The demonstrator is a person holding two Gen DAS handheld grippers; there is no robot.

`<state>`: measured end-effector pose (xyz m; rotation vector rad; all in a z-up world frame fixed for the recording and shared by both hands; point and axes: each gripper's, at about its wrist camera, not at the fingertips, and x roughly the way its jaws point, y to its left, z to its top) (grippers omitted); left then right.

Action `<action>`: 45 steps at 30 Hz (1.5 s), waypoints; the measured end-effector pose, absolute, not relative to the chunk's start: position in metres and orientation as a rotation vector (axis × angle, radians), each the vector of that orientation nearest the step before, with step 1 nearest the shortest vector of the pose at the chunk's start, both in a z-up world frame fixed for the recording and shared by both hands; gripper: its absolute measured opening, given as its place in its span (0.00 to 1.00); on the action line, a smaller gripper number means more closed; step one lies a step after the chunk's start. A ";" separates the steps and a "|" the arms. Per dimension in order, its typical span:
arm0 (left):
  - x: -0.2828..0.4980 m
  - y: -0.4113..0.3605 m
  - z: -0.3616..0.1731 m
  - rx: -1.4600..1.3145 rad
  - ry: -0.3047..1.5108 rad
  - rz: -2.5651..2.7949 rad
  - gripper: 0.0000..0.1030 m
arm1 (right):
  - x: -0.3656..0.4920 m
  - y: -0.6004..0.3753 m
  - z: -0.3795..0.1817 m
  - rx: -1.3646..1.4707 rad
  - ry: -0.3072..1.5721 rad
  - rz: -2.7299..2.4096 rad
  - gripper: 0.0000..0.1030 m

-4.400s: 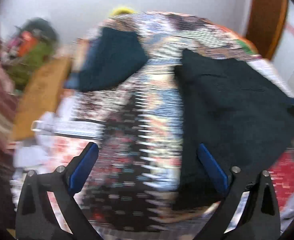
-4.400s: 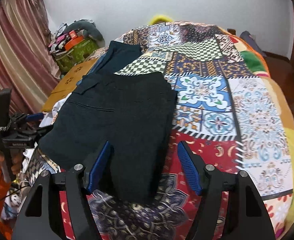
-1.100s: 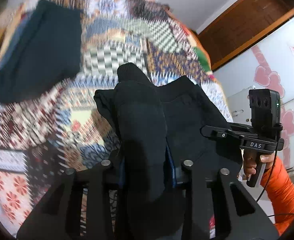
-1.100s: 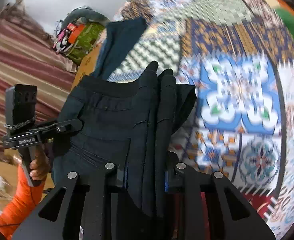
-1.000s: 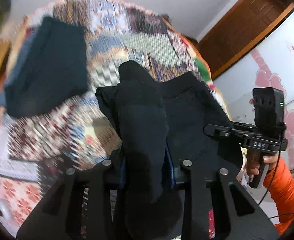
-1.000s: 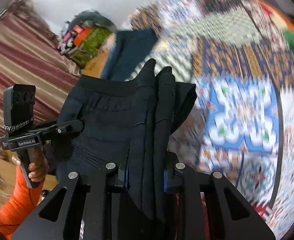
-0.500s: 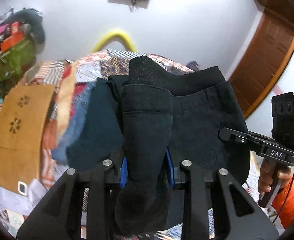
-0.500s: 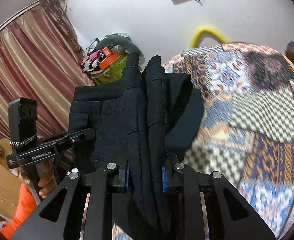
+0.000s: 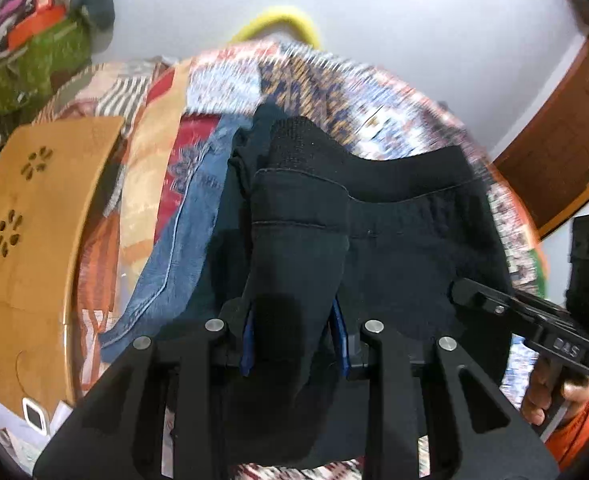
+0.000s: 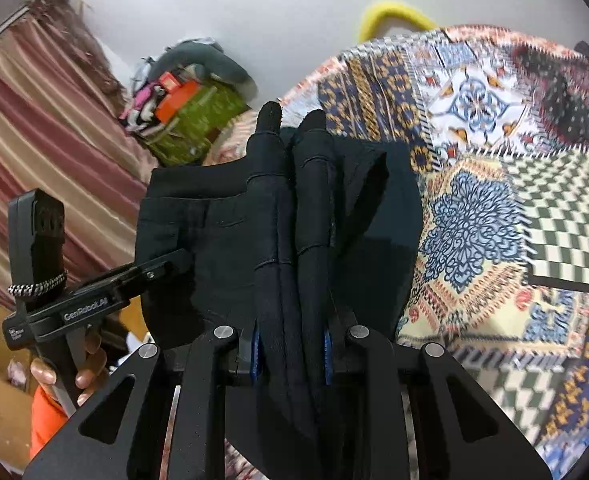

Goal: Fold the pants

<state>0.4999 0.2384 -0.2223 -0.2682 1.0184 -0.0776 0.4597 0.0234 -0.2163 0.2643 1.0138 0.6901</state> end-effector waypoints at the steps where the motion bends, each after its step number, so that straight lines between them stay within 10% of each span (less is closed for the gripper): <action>1: 0.506 0.239 -0.231 -0.268 1.031 -0.072 0.30 | 0.462 0.026 -0.222 0.258 1.018 0.681 0.19; 15: 0.517 0.251 -0.280 -0.322 1.087 0.025 0.50 | 0.464 0.029 -0.245 0.049 1.085 0.549 0.32; 45: 0.117 0.110 0.011 0.002 0.271 0.084 0.54 | 0.117 -0.082 0.008 0.043 0.263 0.701 0.32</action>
